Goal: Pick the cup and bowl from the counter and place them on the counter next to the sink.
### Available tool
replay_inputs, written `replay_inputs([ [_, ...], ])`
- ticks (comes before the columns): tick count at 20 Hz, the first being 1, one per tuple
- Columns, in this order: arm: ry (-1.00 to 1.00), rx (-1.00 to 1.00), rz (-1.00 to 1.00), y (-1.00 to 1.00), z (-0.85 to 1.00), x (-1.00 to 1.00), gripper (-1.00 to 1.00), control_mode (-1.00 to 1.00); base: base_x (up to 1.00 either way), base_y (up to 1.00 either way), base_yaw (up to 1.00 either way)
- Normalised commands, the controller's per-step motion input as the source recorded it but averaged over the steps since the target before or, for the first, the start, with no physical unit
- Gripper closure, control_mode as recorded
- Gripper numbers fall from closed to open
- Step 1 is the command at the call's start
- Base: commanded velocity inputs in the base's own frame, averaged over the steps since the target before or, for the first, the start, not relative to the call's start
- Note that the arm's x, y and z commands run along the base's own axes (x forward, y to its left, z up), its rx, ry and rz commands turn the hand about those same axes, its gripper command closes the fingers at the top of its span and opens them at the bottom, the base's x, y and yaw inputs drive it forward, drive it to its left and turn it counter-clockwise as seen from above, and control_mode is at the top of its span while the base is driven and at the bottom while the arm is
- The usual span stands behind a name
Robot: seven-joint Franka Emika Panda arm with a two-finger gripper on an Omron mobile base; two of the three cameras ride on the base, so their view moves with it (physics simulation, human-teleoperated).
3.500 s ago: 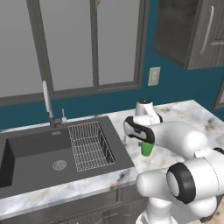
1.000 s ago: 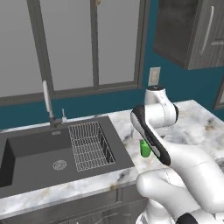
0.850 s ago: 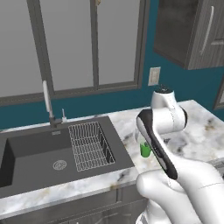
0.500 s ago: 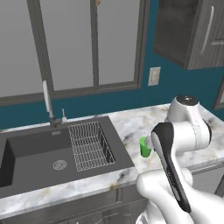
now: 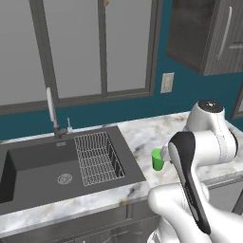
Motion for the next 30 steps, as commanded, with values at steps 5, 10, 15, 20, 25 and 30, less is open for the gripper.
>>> replay_inputs([
  [5, 0.00, 0.00, 0.00, 0.00, 0.00, 0.00, -1.00, 1.00, 0.00, 0.00, 0.00],
  [10, 0.00, 0.00, 0.00, 0.00, 0.00, 0.00, -1.00, 1.00, -0.67, -0.01, 0.00],
  [15, 0.00, 0.00, 0.00, 0.00, 0.00, 0.00, -1.00, 1.00, -1.00, -0.29, -0.12],
  [20, 0.00, 0.00, 0.00, 0.00, 0.00, 0.00, -1.00, 1.00, -0.49, -0.40, -0.58],
  [25, 0.00, 0.00, 0.00, 0.00, 0.00, 0.00, -1.00, 1.00, 0.00, -0.42, -0.79],
  [30, 0.00, 0.00, 0.00, 0.00, 0.00, 0.00, -1.00, 1.00, 0.00, -0.45, -0.80],
])
